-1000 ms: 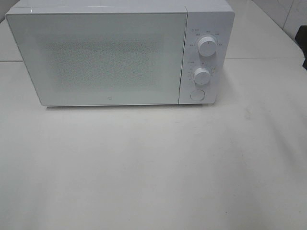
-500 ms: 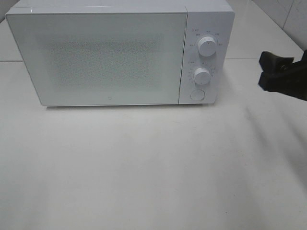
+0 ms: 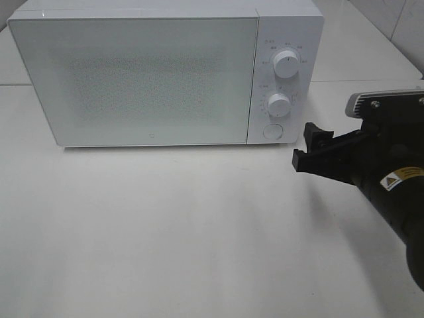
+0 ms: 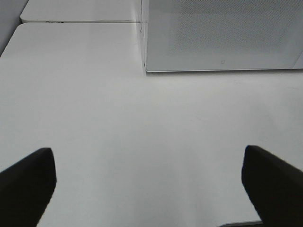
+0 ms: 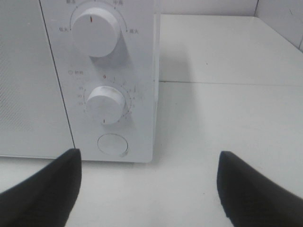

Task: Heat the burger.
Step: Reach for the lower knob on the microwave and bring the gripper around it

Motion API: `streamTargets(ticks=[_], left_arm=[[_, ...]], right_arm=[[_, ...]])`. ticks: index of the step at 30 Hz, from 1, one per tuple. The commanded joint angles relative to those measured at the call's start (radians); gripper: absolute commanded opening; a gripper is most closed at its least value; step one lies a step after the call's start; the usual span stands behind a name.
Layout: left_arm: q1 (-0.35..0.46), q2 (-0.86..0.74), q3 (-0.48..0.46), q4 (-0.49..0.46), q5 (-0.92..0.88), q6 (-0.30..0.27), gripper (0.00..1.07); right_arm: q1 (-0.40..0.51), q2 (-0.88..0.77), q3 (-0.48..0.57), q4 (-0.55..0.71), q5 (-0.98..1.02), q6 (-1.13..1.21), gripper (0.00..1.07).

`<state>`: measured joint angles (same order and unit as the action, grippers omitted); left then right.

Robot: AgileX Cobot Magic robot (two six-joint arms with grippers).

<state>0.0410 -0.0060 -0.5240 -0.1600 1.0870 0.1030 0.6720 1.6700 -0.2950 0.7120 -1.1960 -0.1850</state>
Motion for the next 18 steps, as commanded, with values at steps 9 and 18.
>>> streamTargets(ticks=[9,18], left_arm=[[-0.002,-0.022,0.003,0.000,-0.011,0.001,1.00],[-0.002,-0.022,0.003,0.000,-0.011,0.001,1.00]], right_arm=[[0.154,0.057,-0.120,0.169,-0.057,-0.095,0.76],[0.162,0.057,-0.141,0.166,-0.038,-0.127,0.76]])
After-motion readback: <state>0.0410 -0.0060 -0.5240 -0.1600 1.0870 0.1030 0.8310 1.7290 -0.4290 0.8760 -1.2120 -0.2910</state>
